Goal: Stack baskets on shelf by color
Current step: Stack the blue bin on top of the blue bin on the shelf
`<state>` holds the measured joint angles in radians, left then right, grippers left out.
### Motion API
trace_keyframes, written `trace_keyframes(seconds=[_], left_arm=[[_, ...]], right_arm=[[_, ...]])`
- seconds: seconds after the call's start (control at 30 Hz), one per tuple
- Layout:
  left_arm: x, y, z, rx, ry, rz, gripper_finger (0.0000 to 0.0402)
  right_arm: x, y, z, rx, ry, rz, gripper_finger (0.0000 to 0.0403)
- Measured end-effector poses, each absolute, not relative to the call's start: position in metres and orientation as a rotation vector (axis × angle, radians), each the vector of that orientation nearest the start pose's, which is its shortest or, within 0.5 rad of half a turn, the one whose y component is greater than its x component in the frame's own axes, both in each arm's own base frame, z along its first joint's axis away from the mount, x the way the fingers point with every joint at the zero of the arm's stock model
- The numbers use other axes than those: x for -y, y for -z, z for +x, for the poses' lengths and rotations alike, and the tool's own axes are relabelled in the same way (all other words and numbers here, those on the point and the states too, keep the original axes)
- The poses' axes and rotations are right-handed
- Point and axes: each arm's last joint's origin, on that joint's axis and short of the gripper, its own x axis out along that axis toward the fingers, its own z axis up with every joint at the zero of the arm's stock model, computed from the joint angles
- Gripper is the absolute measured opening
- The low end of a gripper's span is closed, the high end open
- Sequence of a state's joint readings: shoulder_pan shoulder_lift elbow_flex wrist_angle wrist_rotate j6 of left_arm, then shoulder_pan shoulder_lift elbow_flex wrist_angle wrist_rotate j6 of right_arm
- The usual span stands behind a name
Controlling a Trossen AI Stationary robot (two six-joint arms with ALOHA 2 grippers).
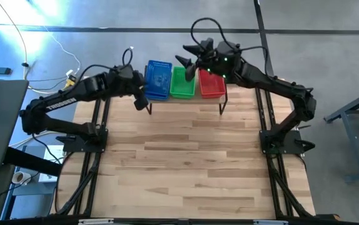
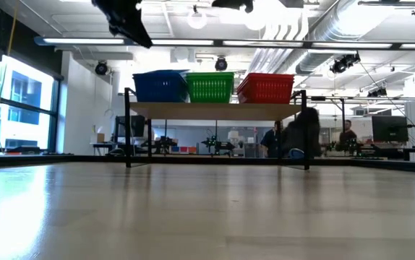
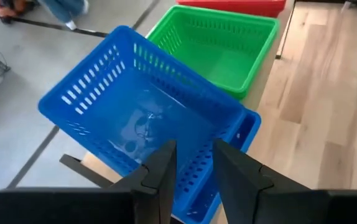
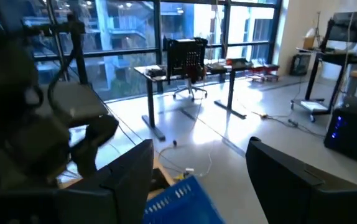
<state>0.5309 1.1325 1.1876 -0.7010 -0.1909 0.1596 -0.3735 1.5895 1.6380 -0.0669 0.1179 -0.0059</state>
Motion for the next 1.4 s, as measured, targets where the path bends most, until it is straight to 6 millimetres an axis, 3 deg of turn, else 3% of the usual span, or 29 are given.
trace_keyframes(seconds=[0.3, 0.53, 0.77, 1.0, 1.4], left_arm=[[-0.114, -0.326, 0.18, -0.718, -0.85, 0.085, 0.0094], [-0.115, -0.315, 0.176, -0.742, -0.955, 0.099, 0.0094], [-0.116, -0.317, 0.175, -0.732, -1.044, 0.125, 0.0094], [-0.119, -0.32, 0.173, -0.711, -1.158, 0.16, 0.0094], [-0.119, -0.321, 0.173, -0.706, -1.162, 0.161, 0.0094]], right_arm=[[0.158, -0.447, 0.355, -0.114, 0.553, 0.069, 0.024], [0.161, -0.425, 0.373, -0.249, 0.661, 0.255, 0.024], [0.162, -0.388, 0.391, -0.367, 0.707, 0.457, 0.024], [0.159, -0.367, 0.406, -0.405, 0.719, 0.539, 0.024], [0.161, -0.339, 0.422, -0.44, 0.781, 0.584, 0.024]])
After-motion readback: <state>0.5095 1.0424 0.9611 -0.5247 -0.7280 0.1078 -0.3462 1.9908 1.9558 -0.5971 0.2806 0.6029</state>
